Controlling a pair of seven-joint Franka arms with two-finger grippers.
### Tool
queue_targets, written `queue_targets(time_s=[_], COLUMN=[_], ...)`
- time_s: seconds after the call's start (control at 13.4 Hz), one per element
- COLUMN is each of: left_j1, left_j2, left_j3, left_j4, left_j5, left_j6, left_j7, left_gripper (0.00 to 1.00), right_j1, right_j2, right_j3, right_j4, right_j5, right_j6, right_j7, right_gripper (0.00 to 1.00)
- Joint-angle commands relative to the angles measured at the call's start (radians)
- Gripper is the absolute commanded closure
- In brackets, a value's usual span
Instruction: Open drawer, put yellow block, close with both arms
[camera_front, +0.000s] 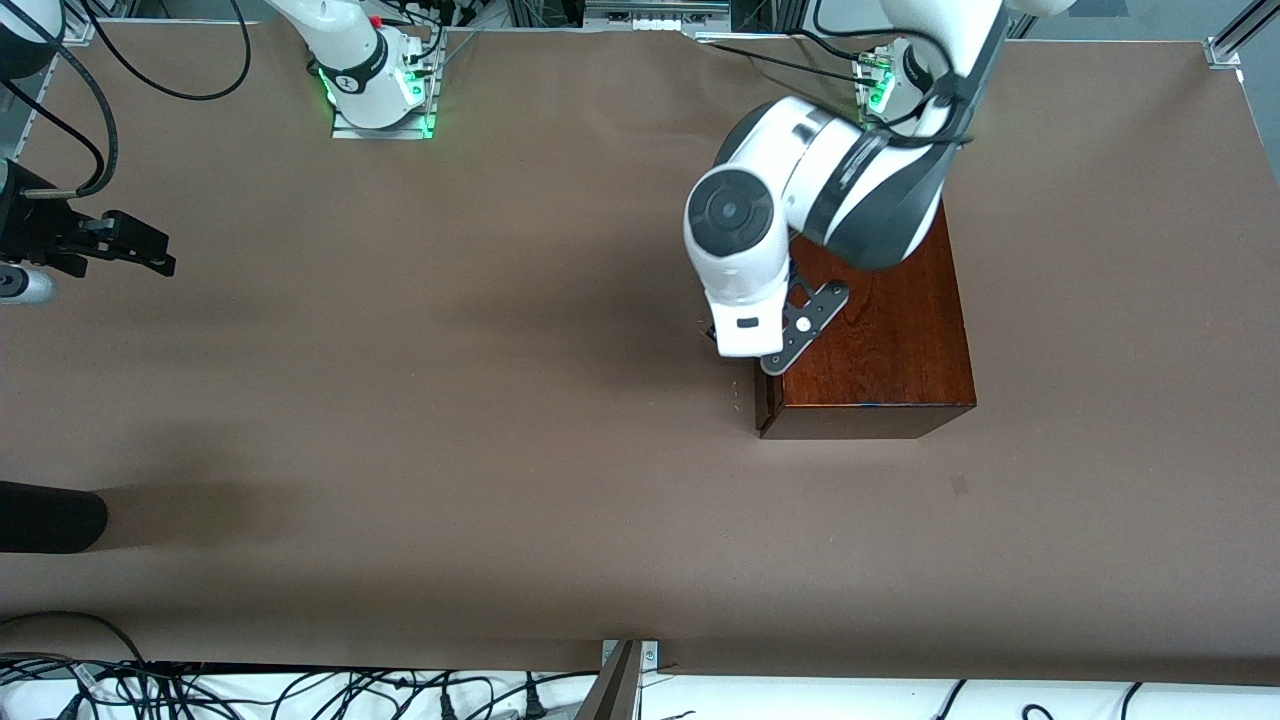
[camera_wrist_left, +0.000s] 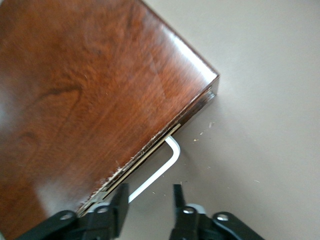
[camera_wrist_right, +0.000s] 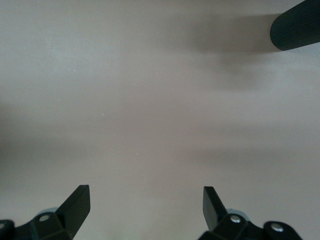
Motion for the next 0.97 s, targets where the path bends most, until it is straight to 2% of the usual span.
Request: queue_targets(time_s=[0.0,0.15,0.37,0.89], left_j1=[0.027,0.049,0.133,0.383], left_j2=[-0.063,-0.081,-0.140,-0.242], left_j3=[-0.002,0.006,0.008,-0.005], left_j4=[0.002,0.002,0.002,-0.016], left_j5=[0.015,0.022,0.024,-0.016], left_j6=[-0.026,-0.040,-0.054,-0.067], left_j7=[0.155,0.246,0.434,0.960], left_gripper=[0.00,0.00,0.00,0.00], right_j1=[-0.011,-0.014,-0.014,-0.014], right_j2=[-0.010,-0.010,-0.010,-0.010], right_j3=[0.007,0.007,0.007,0.007], right_j4=[0.006,0.006,0.006,0.006], right_j5=[0.014,0.014,0.014,0.014], right_j6=[-0.007,-0.005,-0.005,-0.005], right_j7=[-0.012,-0.012,-0.012,-0.012], right_gripper=[0.00,0.00,0.00,0.00])
